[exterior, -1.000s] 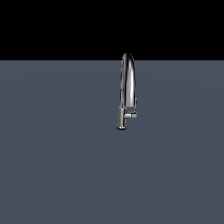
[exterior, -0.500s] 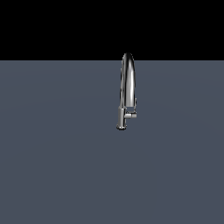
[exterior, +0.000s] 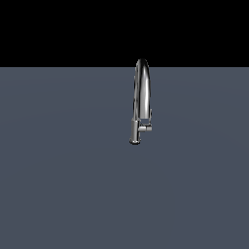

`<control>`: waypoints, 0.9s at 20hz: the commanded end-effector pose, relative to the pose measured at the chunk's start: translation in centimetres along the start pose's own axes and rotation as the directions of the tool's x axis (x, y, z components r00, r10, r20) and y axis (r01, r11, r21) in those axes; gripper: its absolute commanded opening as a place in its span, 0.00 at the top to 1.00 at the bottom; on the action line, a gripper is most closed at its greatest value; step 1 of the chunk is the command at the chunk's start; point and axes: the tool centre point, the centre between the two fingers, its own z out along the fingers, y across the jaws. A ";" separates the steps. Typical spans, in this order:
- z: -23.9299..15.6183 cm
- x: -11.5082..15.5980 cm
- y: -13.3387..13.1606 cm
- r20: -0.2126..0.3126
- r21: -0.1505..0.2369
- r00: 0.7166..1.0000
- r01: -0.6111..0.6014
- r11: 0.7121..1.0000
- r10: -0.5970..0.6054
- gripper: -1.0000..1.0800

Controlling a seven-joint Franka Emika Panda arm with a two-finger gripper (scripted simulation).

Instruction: Turn on the faucet by rotating a designated handle.

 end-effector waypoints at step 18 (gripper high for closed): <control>3.3 13.3 2.6 0.339 0.253 0.908 -0.338 0.907 0.244 1.00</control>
